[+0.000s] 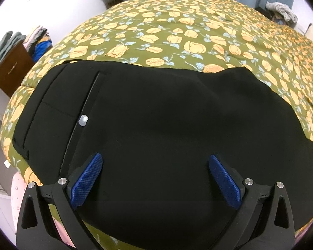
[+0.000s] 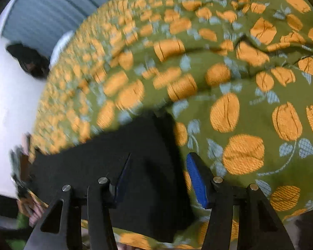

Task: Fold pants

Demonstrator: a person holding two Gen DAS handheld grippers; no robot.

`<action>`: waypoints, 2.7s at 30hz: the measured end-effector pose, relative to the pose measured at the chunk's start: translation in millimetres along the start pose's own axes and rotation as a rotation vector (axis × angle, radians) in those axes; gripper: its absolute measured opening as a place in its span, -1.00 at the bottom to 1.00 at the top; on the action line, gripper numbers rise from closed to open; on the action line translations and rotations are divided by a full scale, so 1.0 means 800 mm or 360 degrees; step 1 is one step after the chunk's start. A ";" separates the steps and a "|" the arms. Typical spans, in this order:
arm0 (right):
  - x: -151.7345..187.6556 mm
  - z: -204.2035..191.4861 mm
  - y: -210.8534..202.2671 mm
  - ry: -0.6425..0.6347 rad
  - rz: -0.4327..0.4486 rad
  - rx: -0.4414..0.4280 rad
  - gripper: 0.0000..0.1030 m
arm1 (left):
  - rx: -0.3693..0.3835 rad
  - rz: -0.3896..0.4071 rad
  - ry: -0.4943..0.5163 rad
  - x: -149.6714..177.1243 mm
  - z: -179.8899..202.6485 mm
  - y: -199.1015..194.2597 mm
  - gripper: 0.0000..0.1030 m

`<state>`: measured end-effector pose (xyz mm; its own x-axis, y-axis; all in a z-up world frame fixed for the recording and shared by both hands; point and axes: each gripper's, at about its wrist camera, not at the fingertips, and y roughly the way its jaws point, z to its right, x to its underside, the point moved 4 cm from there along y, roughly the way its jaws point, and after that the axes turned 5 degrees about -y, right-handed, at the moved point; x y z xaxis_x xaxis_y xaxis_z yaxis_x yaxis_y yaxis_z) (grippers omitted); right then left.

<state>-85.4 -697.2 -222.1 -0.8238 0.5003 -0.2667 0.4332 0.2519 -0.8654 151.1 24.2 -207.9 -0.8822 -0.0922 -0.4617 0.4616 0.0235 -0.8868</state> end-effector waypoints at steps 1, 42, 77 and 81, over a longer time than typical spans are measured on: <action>0.003 -0.001 0.004 0.0006 -0.0024 -0.0045 0.07 | 0.0001 -0.0002 -0.0003 0.000 0.000 0.000 0.98; 0.208 -0.612 0.130 -0.0861 0.0285 -0.0638 0.87 | 0.0565 0.0094 -0.0032 0.031 0.007 -0.078 0.98; 0.188 -0.490 0.088 -0.0529 0.0517 -0.0317 0.93 | 0.0689 -0.0165 0.0554 0.074 0.151 -0.049 -0.91; 0.166 -0.470 0.075 -0.0445 0.0597 -0.0277 0.93 | 0.0656 -0.0163 0.0582 0.077 0.156 -0.044 -0.90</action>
<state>-31.3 -304.4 -149.6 -0.6559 0.3474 -0.6702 0.7533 0.2436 -0.6109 91.8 -106.4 -202.1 -0.8653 0.2796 -0.4160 0.3050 -0.3651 -0.8796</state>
